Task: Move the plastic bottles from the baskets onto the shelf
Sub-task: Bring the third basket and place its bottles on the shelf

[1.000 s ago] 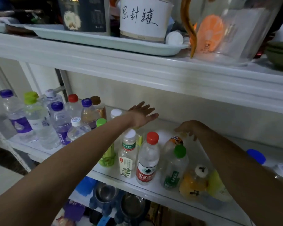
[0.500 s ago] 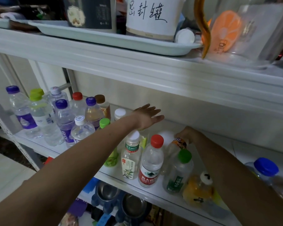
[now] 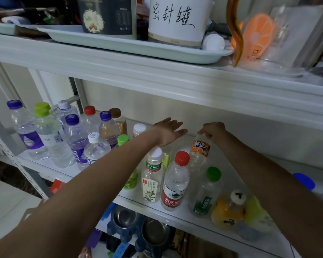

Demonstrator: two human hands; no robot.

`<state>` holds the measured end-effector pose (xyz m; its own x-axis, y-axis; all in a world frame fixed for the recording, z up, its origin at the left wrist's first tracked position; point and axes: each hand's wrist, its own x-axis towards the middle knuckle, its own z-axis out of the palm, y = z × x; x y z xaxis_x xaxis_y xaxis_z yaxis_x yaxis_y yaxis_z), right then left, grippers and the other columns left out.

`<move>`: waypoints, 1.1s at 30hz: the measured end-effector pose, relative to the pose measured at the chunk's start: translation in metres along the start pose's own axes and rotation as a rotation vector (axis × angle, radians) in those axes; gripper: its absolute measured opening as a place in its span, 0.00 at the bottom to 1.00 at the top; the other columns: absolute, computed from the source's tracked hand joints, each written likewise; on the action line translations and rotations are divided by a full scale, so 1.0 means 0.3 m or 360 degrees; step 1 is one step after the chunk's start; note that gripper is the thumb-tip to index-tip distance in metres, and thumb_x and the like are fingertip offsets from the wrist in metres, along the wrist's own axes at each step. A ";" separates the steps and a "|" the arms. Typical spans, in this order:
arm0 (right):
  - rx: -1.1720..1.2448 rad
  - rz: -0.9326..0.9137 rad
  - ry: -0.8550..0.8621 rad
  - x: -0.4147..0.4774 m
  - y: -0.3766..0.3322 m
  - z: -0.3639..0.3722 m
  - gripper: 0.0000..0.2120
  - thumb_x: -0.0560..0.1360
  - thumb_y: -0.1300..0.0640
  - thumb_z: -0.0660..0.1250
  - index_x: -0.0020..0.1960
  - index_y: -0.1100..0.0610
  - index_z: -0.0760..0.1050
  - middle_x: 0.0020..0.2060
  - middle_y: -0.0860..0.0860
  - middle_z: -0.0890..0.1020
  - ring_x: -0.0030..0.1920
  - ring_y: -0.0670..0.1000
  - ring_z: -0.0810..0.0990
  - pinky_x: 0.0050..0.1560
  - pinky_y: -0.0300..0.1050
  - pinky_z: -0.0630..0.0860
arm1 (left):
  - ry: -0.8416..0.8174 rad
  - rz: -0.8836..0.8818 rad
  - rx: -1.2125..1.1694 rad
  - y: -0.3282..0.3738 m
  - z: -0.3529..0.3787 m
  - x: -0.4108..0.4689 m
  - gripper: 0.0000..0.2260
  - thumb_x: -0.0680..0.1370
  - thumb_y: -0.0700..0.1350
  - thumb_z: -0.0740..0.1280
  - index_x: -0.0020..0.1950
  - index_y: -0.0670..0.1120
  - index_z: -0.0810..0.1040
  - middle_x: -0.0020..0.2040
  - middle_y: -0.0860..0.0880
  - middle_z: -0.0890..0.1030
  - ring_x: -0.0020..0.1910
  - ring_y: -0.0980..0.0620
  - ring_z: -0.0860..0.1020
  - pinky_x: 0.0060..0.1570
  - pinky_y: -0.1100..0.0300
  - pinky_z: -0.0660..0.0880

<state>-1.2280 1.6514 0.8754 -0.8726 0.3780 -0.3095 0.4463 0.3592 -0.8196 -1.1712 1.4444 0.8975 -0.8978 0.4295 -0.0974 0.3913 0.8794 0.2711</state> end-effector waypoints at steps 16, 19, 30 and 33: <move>0.0150 -0.0744 0.0277 -0.340 -0.034 0.011 0.20 0.61 0.68 0.79 0.51 0.59 0.81 0.50 0.54 0.83 0.49 0.51 0.79 0.56 0.46 0.78 | 0.0166 -0.0078 0.0227 0.017 -0.017 -0.038 0.30 0.81 0.63 0.42 0.80 0.50 0.44 0.80 0.49 0.46 0.78 0.49 0.43 0.76 0.50 0.43; 0.0102 -0.0761 0.0305 -0.386 -0.032 0.026 0.19 0.61 0.69 0.78 0.50 0.59 0.80 0.49 0.54 0.83 0.46 0.49 0.78 0.51 0.43 0.77 | 0.0178 -0.0078 0.0271 0.013 -0.024 -0.059 0.30 0.82 0.62 0.42 0.79 0.49 0.44 0.80 0.49 0.46 0.78 0.49 0.43 0.76 0.50 0.43; -0.0479 -0.0839 0.0502 -0.475 -0.006 0.023 0.15 0.68 0.61 0.74 0.53 0.59 0.77 0.53 0.55 0.80 0.54 0.54 0.78 0.49 0.41 0.72 | 0.0319 -0.0003 0.0463 -0.025 -0.057 -0.180 0.29 0.82 0.61 0.43 0.79 0.47 0.50 0.80 0.46 0.50 0.78 0.47 0.45 0.75 0.47 0.44; -0.0710 -0.0880 0.0448 -0.491 0.002 0.041 0.16 0.73 0.54 0.70 0.58 0.58 0.76 0.58 0.56 0.77 0.58 0.55 0.75 0.54 0.43 0.71 | 0.0346 -0.0008 0.0489 -0.045 -0.077 -0.218 0.29 0.82 0.61 0.43 0.79 0.47 0.49 0.80 0.46 0.48 0.78 0.46 0.44 0.75 0.47 0.43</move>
<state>-1.1015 1.5853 0.9145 -0.9354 0.2250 0.2728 0.0496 0.8473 -0.5288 -1.1225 1.3995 0.9224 -0.9089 0.4005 0.1162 0.3997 0.9161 -0.0317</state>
